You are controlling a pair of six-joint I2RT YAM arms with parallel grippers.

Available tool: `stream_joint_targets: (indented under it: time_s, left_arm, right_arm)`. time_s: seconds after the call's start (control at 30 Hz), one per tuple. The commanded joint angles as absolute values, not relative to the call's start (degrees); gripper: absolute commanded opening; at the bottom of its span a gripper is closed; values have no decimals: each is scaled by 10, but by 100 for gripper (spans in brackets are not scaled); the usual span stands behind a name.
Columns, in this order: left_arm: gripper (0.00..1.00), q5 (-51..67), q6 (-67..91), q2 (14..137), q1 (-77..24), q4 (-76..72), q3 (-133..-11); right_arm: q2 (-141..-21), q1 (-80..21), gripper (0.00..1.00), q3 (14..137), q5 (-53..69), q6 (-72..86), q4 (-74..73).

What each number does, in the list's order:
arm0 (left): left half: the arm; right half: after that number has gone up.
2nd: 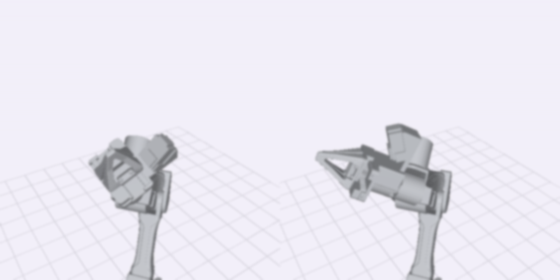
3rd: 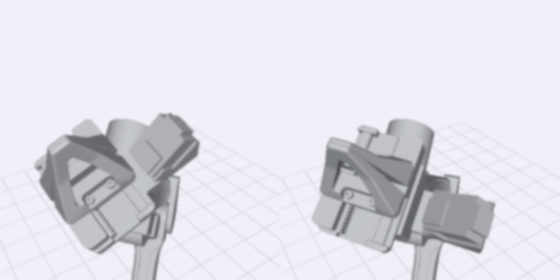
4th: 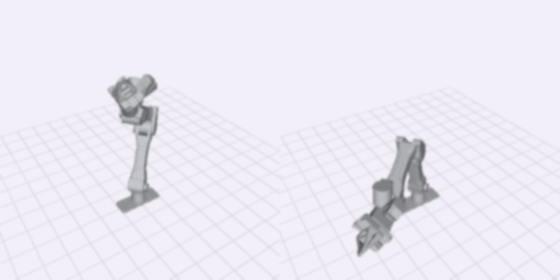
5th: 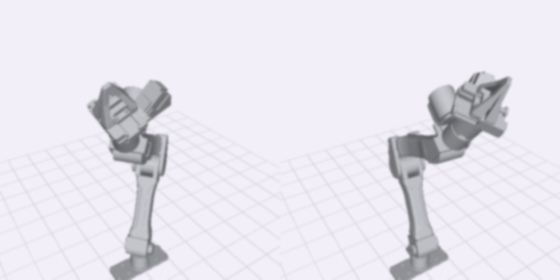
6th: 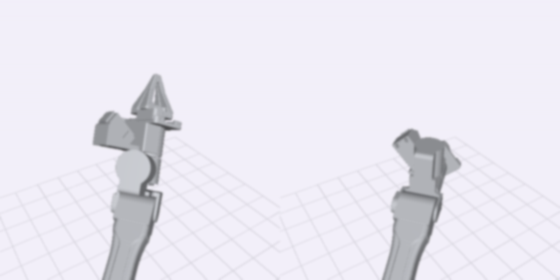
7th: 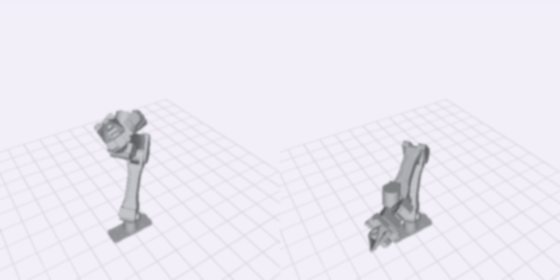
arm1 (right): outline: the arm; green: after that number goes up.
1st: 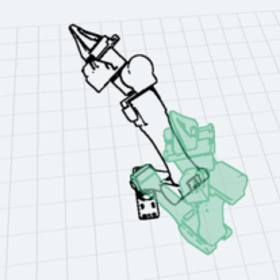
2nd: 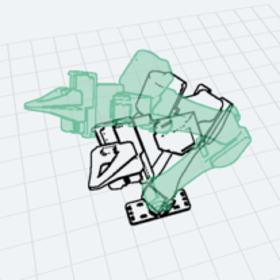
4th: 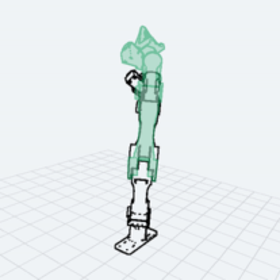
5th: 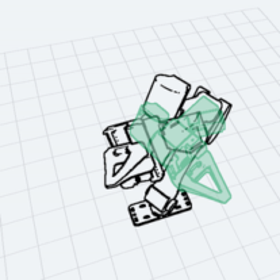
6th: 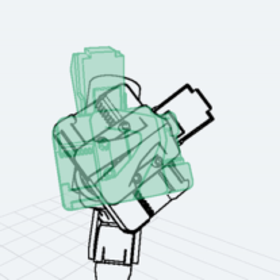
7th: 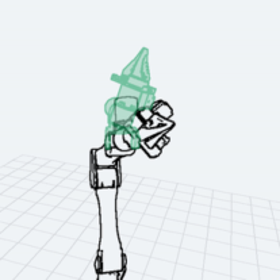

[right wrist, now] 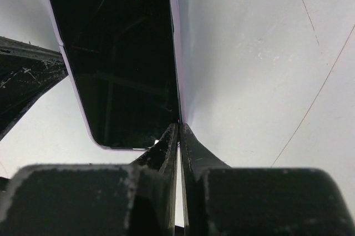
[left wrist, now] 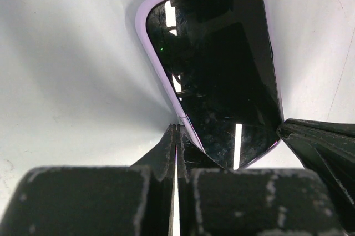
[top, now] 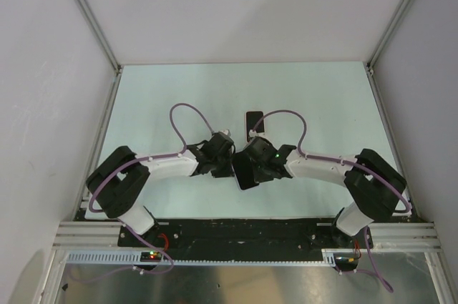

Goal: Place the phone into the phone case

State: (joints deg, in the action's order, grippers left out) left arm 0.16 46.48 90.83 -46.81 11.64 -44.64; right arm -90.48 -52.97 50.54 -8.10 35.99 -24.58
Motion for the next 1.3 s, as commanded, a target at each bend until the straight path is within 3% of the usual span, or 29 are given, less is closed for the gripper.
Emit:
stream_joint_targets:
  time_s: [0.0, 0.3, 0.47, 0.87, 1.27]
  left_arm:
    - [0, -8, 460, 911, -469, 106, -466]
    - [0, -7, 445, 875, -440, 106, -449]
    - [0, -4, 440, 870, -435, 107, -449]
    - [0, -5, 442, 897, -435, 106, -460]
    - [0, -4, 445, 901, -434, 105, -460]
  right_arm:
    - [-964, -554, 10, 509, -111, 375, -259]
    - [-944, -533, 27, 554, -133, 353, -266]
    - [-933, -479, 30, 583, -90, 322, -247]
    - [-971, -399, 29, 592, 71, 315, -153]
    - [-989, -410, 23, 592, 41, 314, -181]
